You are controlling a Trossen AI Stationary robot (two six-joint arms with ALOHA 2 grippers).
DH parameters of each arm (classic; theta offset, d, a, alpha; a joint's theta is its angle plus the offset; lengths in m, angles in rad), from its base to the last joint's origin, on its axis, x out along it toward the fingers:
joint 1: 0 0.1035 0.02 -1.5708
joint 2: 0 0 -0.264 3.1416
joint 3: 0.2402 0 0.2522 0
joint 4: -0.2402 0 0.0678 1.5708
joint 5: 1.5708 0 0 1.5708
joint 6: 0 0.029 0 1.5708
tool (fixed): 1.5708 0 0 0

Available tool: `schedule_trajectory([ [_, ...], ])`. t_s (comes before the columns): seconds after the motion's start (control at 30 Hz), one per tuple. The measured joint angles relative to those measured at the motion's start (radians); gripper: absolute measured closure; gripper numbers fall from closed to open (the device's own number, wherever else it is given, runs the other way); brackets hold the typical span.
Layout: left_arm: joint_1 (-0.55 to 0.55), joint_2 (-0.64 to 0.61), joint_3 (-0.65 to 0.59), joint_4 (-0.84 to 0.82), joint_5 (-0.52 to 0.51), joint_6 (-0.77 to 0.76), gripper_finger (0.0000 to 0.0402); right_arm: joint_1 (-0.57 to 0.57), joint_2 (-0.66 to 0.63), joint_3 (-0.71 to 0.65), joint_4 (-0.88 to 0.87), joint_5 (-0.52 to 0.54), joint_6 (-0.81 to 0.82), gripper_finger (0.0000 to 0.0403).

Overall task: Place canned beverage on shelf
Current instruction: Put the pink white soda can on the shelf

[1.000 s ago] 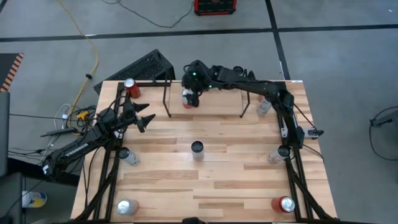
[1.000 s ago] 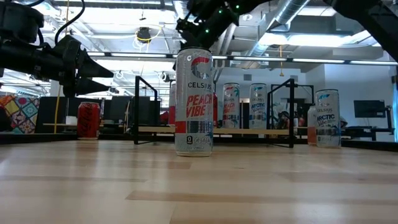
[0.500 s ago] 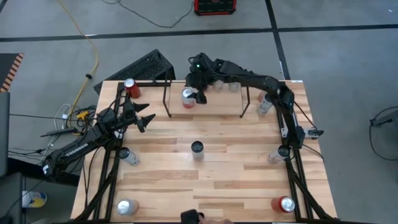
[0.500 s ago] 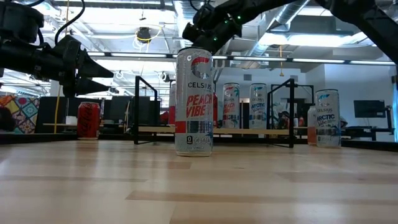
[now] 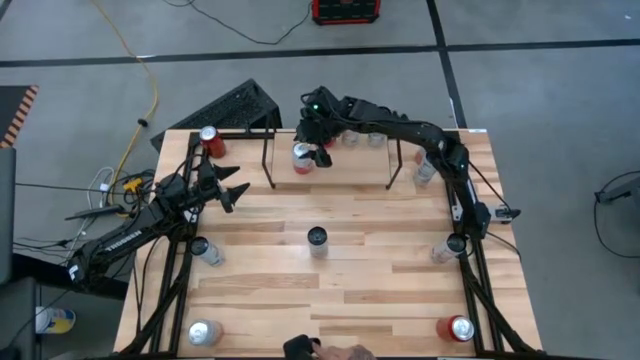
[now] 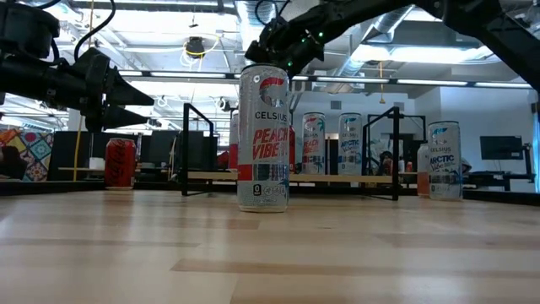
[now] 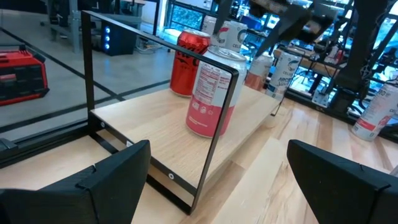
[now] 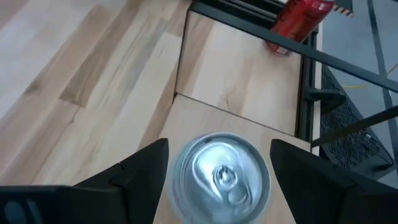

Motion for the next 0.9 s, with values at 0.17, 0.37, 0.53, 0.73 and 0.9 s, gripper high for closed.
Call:
schedule_trajectory([
  [0.17,0.000,0.000,0.000,0.000,-0.003,0.000,0.0038,-0.001,0.019,0.001,-0.006,0.000,0.007,0.0097],
  [0.37,0.000,0.000,0.000,0.000,-0.004,0.000,0.0038,-0.002,0.019,0.002,-0.003,0.000,0.025,0.0097],
  [0.53,0.000,0.000,0.000,-0.001,-0.005,0.000,0.0038,-0.006,0.019,0.002,-0.017,0.000,0.053,0.0097],
  [0.73,0.000,0.000,0.000,-0.001,-0.007,0.000,0.0038,-0.010,0.019,0.002,-0.029,0.002,0.072,0.0097],
  [0.9,0.000,0.000,0.000,-0.001,-0.007,0.000,0.0038,-0.009,0.018,0.003,-0.042,0.033,0.079,0.0097],
])
